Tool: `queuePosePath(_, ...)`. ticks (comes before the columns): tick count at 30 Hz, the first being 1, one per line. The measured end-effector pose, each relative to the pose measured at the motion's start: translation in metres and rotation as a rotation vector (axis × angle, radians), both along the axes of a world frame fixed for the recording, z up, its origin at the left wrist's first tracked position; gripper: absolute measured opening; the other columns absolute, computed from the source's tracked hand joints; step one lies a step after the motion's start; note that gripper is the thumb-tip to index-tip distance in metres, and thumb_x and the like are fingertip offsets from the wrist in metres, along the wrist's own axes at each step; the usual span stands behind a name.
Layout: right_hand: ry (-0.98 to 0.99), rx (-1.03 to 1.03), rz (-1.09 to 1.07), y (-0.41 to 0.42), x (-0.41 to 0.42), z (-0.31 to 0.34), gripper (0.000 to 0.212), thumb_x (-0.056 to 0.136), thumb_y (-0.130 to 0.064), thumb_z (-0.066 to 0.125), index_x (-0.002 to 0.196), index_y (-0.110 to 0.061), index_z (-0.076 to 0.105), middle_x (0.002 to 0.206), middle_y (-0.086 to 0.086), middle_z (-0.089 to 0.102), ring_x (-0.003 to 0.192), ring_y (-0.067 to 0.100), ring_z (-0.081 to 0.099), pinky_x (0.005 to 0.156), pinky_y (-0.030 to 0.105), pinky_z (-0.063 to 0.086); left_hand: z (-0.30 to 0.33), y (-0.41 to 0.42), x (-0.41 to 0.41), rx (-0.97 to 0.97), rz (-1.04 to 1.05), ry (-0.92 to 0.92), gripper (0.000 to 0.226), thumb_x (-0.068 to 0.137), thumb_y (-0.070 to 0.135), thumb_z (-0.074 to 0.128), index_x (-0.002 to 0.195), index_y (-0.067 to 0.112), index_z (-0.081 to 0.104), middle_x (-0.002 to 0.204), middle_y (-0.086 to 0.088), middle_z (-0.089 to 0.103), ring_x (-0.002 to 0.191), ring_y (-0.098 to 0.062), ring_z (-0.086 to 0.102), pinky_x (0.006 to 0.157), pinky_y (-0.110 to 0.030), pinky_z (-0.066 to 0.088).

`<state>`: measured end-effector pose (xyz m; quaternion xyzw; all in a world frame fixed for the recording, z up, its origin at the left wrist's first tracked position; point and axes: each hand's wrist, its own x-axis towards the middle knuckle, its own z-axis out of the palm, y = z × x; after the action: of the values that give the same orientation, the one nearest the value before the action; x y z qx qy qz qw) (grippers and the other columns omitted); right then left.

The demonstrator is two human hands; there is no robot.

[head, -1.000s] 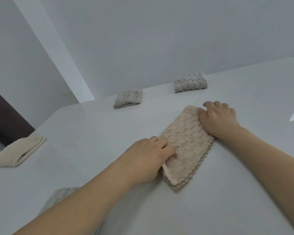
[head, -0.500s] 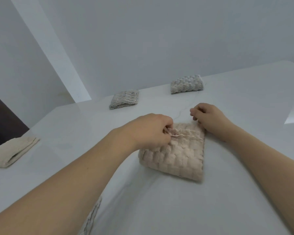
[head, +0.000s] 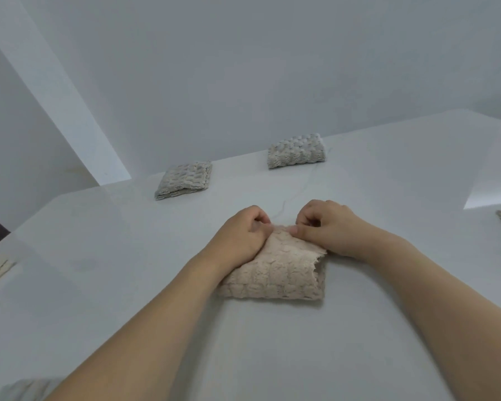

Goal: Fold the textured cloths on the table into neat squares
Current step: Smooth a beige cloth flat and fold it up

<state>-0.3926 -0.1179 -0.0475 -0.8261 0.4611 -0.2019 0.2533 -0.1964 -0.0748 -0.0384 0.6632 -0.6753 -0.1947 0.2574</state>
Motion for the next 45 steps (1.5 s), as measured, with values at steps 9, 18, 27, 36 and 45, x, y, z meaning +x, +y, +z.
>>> queuePosePath(9, 0.0, 0.022, -0.017, -0.003, 0.002, -0.002, 0.032, 0.096, -0.049, 0.047, 0.071, -0.032, 0.058, 0.11, -0.015, 0.058, 0.109, 0.016, 0.05, 0.104, 0.04, 0.032, 0.003, 0.009, 0.018, 0.003, -0.025, 0.055, 0.008, 0.094, 0.03, 0.062, 0.087, 0.028, 0.057, 0.072, 0.006, 0.058, 0.063, -0.014, 0.056, 0.067, -0.035, 0.049)
queuePosePath(18, -0.287, 0.324, 0.102, -0.009, -0.014, -0.001, 0.019, 0.09, -0.03, 0.066, 0.072, -0.024, 0.069, 0.106, -0.001, 0.067, 0.085, 0.011, 0.057, 0.08, 0.027, 0.042, 0.013, 0.013, 0.018, 0.072, 0.007, -0.054, 0.004, 0.095, 0.028, 0.057, 0.092, 0.026, 0.055, 0.087, 0.002, 0.062, 0.072, -0.013, 0.055, 0.07, -0.032, 0.046)
queuePosePath(27, -0.196, 0.207, 0.062, -0.008, -0.009, 0.001, 0.031, 0.095, -0.04, 0.055, 0.082, -0.014, 0.067, 0.1, -0.007, 0.062, 0.099, 0.013, 0.059, 0.095, 0.03, 0.041, 0.013, 0.008, 0.017, 0.051, 0.117, -0.02, 0.009, 0.093, 0.018, 0.059, 0.087, 0.017, 0.053, 0.072, 0.009, 0.06, 0.064, -0.013, 0.053, 0.06, -0.028, 0.042)
queuePosePath(36, 0.014, 0.065, 0.051, -0.011, -0.013, 0.004, 0.058, 0.088, -0.05, 0.06, 0.072, 0.005, 0.051, 0.085, 0.007, 0.057, 0.071, 0.021, 0.049, 0.071, 0.034, 0.04, 0.009, 0.006, 0.01, 0.115, 0.294, 0.061, 0.029, 0.078, 0.037, 0.074, 0.092, 0.022, 0.054, 0.093, 0.001, 0.066, 0.083, -0.018, 0.064, 0.075, -0.037, 0.051)
queuePosePath(45, 0.119, -0.131, -0.103, -0.003, 0.009, 0.032, 0.028, 0.097, -0.042, 0.043, 0.1, -0.022, 0.063, 0.093, -0.004, 0.065, 0.09, 0.017, 0.059, 0.079, 0.031, 0.045, 0.008, 0.034, 0.008, 0.068, 0.256, 0.101, 0.033, 0.077, 0.047, 0.075, 0.086, 0.02, 0.059, 0.083, 0.002, 0.069, 0.08, -0.019, 0.067, 0.077, -0.042, 0.054)
